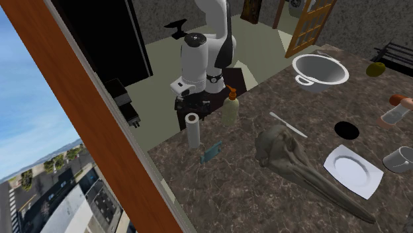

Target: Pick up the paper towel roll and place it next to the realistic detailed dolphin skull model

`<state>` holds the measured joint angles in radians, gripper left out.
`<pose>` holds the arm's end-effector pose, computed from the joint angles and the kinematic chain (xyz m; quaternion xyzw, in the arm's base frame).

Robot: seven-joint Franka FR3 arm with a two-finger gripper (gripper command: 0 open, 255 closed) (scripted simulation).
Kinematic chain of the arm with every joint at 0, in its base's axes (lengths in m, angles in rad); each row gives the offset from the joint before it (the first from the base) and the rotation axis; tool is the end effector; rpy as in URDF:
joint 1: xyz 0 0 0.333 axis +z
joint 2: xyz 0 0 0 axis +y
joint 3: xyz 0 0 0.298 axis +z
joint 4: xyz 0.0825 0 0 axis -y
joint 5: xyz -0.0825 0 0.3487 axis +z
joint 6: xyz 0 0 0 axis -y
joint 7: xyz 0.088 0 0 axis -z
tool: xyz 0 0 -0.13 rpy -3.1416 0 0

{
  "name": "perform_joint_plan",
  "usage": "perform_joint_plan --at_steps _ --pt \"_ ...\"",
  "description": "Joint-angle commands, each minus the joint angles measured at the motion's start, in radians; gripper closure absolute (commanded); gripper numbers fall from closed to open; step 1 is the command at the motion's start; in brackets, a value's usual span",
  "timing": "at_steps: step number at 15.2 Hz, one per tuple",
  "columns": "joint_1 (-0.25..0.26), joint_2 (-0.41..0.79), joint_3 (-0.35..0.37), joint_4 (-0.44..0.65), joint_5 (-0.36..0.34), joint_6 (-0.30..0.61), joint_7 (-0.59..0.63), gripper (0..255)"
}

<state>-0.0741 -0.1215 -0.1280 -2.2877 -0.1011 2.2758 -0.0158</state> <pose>0.4718 -0.1015 0.3916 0.9960 -0.0623 0.0506 0.0382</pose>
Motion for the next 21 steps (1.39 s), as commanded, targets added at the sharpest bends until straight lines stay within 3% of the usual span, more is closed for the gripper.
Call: perform_joint_plan --at_steps 1,2,11,21 --pt "0.000 0.000 0.000 0.000 0.000 0.000 0.000 0" --pt "0.000 0.000 0.000 0.000 0.000 0.000 0.000 255" --pt "0.000 0.000 0.000 0.000 0.000 0.000 0.000 255" --pt "0.002 -0.052 0.004 0.085 0.002 -0.136 -0.006 255"
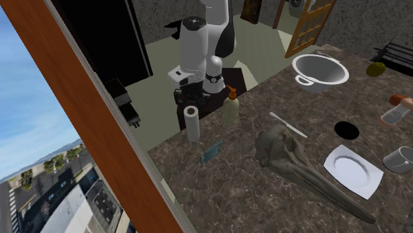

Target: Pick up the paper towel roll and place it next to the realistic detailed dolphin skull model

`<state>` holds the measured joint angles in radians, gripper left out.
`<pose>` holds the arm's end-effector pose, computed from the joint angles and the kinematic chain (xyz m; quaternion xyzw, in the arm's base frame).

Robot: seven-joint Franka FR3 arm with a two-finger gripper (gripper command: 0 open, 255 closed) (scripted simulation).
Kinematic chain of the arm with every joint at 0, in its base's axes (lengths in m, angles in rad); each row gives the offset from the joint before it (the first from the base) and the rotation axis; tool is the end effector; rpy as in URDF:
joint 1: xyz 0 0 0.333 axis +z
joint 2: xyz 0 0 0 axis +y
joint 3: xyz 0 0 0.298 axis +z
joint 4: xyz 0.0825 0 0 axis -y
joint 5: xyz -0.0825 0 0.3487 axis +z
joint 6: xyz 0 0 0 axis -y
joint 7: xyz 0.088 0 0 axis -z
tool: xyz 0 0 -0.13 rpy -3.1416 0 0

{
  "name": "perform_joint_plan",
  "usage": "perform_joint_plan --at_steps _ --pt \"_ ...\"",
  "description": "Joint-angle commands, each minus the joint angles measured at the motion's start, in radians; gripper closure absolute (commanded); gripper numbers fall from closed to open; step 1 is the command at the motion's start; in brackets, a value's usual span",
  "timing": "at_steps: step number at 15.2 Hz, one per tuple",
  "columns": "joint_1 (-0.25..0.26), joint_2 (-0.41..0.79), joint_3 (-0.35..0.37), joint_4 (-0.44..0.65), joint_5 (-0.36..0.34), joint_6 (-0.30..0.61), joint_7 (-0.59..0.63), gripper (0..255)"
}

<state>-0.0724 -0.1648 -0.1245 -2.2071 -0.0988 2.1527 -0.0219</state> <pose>0.4719 -0.1015 0.4356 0.9960 -0.0622 0.0509 0.0383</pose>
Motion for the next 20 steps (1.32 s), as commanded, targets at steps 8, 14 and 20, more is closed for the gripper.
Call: perform_joint_plan --at_steps 8,14,20 --pt "0.002 -0.034 0.004 0.087 0.002 -0.121 -0.006 255" --pt "0.003 -0.044 0.006 0.158 0.004 -0.202 -0.010 255" --pt "0.004 -0.046 0.007 0.237 0.007 -0.282 -0.015 255"
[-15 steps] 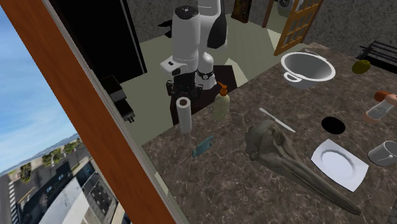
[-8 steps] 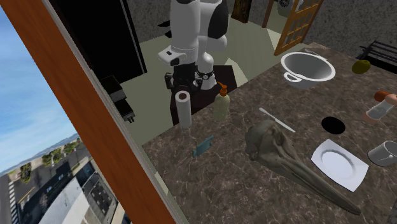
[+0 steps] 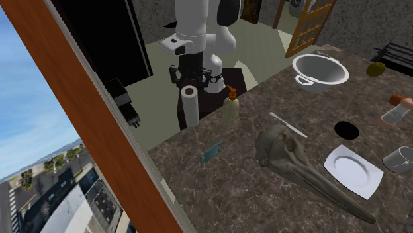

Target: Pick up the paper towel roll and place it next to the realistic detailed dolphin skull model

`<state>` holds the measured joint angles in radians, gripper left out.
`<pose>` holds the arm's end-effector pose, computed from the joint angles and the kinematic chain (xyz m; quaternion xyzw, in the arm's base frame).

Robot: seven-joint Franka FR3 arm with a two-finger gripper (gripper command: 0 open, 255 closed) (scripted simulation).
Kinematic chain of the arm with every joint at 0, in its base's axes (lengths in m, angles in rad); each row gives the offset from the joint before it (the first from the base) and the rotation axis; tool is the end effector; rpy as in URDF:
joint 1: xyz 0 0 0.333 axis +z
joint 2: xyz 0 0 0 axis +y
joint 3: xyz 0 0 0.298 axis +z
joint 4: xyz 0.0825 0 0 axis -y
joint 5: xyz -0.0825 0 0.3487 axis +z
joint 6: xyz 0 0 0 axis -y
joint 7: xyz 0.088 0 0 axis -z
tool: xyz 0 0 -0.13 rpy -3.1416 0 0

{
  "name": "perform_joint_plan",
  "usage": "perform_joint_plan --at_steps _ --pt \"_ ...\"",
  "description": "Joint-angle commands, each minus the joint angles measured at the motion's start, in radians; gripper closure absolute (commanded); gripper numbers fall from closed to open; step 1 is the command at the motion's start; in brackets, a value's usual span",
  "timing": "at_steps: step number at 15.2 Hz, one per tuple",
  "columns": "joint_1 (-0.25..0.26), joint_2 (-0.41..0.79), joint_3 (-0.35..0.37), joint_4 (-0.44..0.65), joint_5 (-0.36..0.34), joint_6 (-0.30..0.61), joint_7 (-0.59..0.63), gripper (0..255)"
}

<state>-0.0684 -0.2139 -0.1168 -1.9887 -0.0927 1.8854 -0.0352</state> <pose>0.4673 -0.1003 0.5318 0.9960 -0.0623 0.0508 0.0382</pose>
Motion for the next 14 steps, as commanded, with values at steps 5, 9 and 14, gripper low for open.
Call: perform_joint_plan --at_steps 5,9,14 --pt "0.001 0.008 0.001 0.090 0.003 -0.082 -0.007 255" --pt "0.001 0.016 0.001 0.152 0.005 -0.137 -0.011 255" --pt "0.002 0.030 0.002 0.236 0.007 -0.205 -0.016 255"
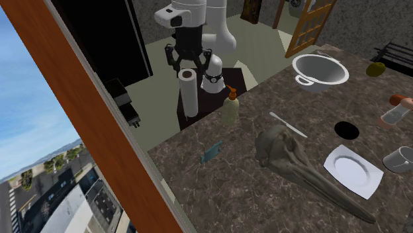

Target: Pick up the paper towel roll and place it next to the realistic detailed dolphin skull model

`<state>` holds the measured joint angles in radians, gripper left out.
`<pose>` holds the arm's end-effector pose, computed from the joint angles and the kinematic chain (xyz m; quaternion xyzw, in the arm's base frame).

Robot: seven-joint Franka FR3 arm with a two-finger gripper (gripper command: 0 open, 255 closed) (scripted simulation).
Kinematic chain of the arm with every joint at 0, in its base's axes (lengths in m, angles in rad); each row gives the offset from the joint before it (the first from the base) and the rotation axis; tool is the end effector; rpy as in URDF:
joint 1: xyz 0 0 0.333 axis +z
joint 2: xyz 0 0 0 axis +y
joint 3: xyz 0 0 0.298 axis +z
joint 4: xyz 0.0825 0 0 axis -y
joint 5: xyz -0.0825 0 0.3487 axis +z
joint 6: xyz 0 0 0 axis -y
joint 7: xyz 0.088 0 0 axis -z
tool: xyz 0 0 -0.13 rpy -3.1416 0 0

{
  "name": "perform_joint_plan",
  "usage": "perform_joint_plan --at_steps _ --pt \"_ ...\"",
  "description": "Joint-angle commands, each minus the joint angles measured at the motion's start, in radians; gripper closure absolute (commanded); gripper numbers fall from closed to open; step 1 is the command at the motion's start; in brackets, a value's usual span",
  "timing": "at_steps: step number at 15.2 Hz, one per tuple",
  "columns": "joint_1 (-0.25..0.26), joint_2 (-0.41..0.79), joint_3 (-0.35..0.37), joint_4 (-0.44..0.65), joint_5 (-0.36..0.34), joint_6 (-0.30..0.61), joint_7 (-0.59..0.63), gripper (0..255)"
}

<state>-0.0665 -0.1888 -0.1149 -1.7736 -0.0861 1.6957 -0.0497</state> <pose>0.4666 -0.1007 0.5989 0.9960 -0.0622 0.0508 0.0383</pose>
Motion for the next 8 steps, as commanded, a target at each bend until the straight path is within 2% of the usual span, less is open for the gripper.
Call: perform_joint_plan --at_steps 1,8 --pt "0.000 0.009 0.000 0.038 0.001 -0.030 -0.002 255" --pt "0.001 0.042 0.000 0.172 0.005 -0.130 -0.011 255"
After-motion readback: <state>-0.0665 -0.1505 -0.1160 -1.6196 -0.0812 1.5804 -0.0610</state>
